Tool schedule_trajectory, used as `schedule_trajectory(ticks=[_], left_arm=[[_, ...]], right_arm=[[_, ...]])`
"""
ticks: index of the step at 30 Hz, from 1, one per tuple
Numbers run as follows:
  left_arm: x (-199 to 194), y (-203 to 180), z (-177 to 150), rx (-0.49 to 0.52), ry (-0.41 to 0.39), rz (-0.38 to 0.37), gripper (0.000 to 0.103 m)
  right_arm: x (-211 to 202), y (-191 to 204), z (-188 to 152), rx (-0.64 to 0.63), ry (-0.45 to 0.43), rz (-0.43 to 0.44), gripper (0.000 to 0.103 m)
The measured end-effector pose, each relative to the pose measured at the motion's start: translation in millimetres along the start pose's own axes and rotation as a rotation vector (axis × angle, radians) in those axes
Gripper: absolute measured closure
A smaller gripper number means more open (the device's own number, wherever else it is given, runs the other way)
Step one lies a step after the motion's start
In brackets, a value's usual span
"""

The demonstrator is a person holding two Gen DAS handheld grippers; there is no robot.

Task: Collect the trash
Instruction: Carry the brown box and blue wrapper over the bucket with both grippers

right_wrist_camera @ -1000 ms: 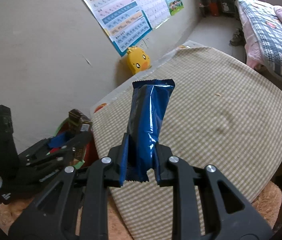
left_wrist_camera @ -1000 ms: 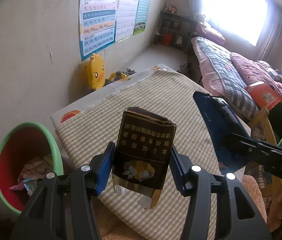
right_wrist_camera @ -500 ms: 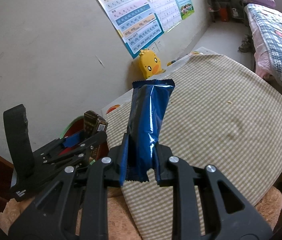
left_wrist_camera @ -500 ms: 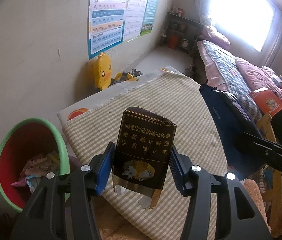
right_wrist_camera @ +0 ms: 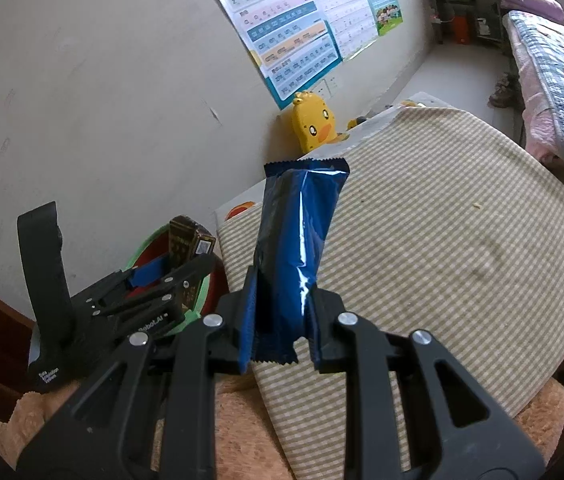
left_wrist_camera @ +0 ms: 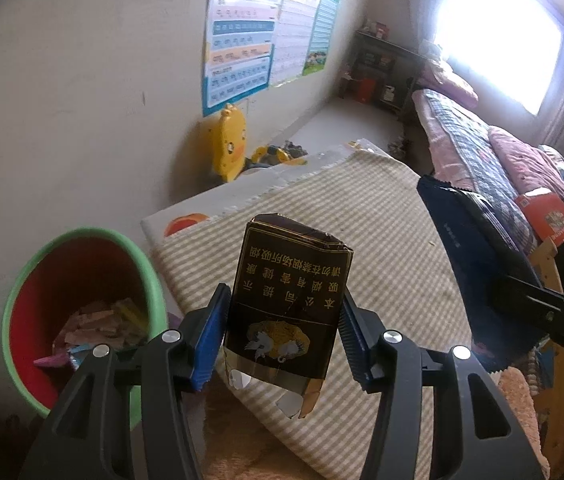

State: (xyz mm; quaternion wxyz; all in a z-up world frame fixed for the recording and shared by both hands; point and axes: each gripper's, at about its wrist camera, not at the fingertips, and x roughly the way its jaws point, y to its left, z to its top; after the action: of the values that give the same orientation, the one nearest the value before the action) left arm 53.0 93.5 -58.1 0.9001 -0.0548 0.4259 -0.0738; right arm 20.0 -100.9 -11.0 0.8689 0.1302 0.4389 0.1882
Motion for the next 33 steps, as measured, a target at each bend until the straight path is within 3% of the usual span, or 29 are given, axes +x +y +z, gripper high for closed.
schedule_trajectory(ticks=[8,33], left_arm=[[3,37,-3,-0.064,0.003,0.068,0.053],[18,166,-33,-0.279,0.055,0.305,0.053]], right_arm=[[23,25,7,-0.051,0.038,0.038,0.081],[148,132,14,-0.257,0.262,0.163,0.081]])
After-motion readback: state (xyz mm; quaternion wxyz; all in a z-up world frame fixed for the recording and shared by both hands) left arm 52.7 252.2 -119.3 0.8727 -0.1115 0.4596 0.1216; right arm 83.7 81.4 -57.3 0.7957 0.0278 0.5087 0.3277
